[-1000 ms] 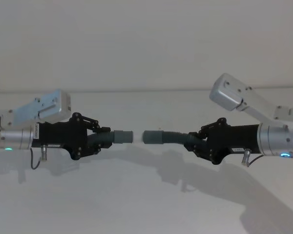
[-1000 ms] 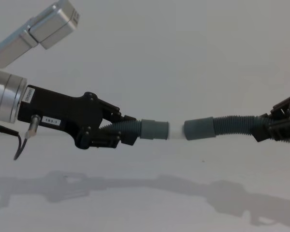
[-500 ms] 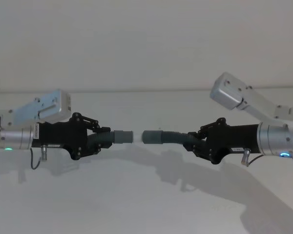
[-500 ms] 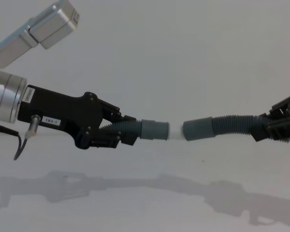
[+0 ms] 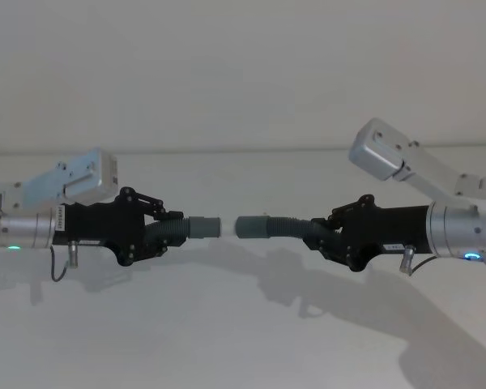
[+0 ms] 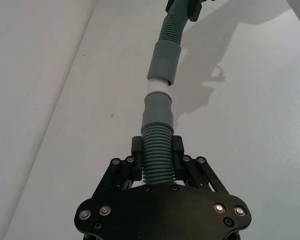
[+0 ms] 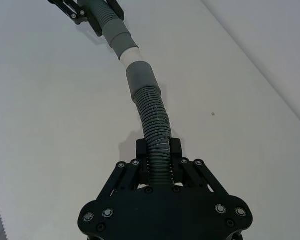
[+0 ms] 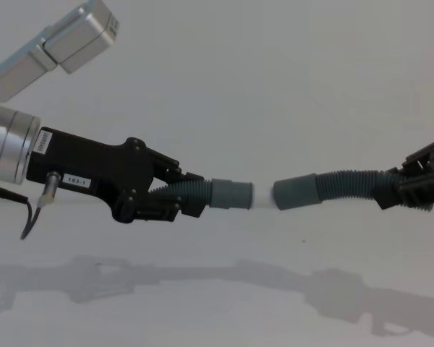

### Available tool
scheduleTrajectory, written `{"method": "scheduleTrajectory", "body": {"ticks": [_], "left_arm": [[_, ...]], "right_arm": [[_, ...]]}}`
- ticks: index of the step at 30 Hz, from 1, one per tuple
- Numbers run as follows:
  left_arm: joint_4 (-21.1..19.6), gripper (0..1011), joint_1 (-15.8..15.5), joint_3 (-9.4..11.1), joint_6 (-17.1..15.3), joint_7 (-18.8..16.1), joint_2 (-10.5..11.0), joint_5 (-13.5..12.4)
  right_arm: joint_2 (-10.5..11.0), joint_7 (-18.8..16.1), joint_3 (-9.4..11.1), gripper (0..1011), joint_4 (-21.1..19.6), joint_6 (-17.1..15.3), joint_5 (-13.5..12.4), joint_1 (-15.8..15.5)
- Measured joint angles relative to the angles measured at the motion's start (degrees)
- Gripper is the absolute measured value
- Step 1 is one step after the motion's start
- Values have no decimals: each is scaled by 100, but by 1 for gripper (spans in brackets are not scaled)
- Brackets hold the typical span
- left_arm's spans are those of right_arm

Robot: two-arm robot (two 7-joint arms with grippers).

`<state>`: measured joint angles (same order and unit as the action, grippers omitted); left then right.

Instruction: Use both hands to pick up one end of the pipe from the table, align the ends, and insert them.

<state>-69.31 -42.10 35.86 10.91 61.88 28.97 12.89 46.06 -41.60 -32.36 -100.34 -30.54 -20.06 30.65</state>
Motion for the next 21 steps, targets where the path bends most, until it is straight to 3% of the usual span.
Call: {"method": "scheduleTrajectory", "body": {"ticks": [21], "left_arm": [[0,308,0,0,0,0,0,0]], "right_arm": [[0,10,-1,239,9,4,-22,8]]}}
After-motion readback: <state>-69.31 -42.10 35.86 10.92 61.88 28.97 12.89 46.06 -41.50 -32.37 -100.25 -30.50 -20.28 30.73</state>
